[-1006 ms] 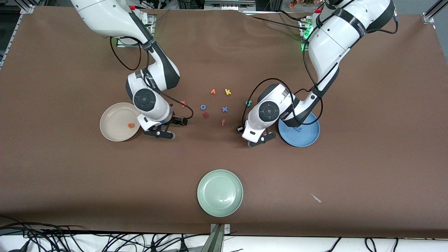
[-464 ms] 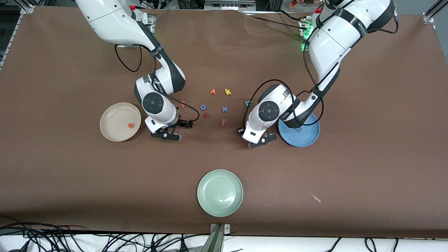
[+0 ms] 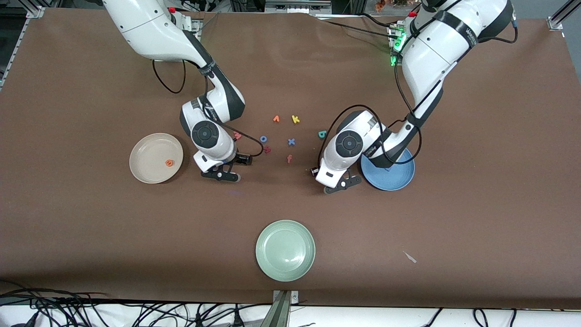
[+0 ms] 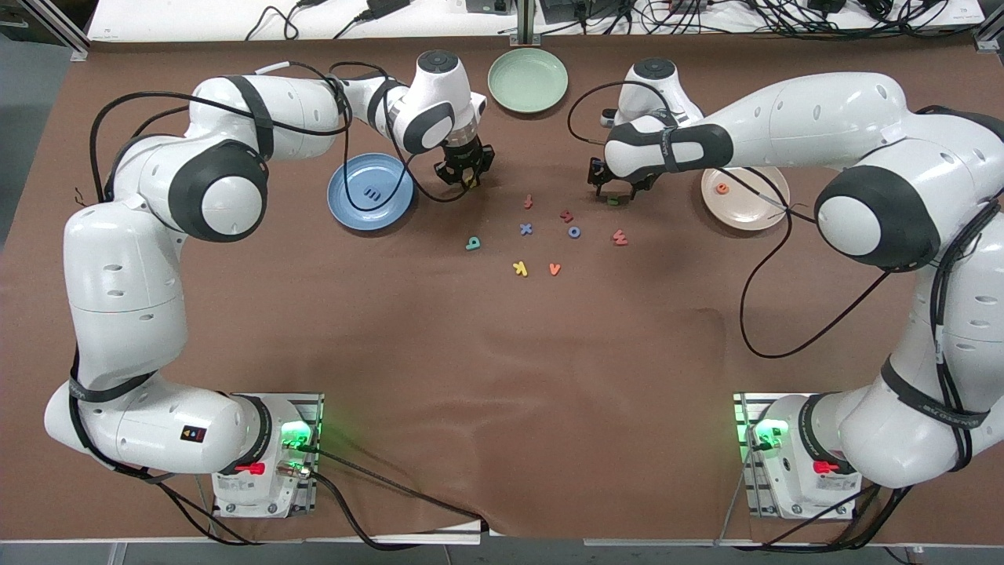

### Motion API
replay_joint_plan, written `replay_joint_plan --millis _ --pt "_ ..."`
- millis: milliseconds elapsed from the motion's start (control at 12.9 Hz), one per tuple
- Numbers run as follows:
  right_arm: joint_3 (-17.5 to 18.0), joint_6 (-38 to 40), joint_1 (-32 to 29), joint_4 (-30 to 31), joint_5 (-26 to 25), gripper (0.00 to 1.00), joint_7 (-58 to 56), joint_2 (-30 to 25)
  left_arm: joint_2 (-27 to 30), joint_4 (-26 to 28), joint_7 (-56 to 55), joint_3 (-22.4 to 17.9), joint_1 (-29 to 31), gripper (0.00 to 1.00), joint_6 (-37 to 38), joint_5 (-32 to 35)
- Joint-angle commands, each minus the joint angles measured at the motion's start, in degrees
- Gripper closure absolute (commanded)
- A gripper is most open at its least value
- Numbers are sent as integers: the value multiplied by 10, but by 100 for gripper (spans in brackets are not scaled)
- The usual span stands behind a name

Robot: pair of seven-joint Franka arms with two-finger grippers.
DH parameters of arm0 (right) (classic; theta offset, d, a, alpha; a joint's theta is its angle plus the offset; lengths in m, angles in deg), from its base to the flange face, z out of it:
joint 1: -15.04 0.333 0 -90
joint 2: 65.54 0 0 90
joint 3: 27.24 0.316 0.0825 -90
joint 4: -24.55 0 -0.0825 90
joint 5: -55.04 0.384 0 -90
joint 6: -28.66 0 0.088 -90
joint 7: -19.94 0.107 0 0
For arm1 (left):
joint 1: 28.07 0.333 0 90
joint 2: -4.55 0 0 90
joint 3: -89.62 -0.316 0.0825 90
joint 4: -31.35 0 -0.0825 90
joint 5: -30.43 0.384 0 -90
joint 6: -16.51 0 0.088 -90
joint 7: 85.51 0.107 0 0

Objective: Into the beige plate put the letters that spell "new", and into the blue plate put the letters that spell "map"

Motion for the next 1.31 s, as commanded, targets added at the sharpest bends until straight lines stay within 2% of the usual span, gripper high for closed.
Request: replay_joint_plan --millis 0,155,387,696,851,928,1083,1160,1238 --pt "0 0 7 -10 8 28 2 7 7 -4 -1 -6 8 88 12 18" --pt "-1 0 7 -9 8 33 0 7 33 -11 33 -1 27 86 91 19" --pt "0 1 7 -8 8 43 -3 7 77 -10 159 -1 64 85 179 16" --pt "1 1 8 -3 8 57 -3 8 101 0 321 0 120 85 264 17" --pt "6 0 7 -2 8 61 -3 8 100 7 373 0 142 85 265 19" --pt "6 0 7 -2 8 64 -3 9 97 13 410 0 155 83 261 17" --pt "6 0 7 -2 7 68 -3 12 98 41 417 0 156 78 231 16" --pt "6 0 7 -2 7 69 -5 12 98 45 416 0 156 48 225 15" --pt "6 0 7 -2 7 72 -13 13 98 46 416 0 156 1 226 14"
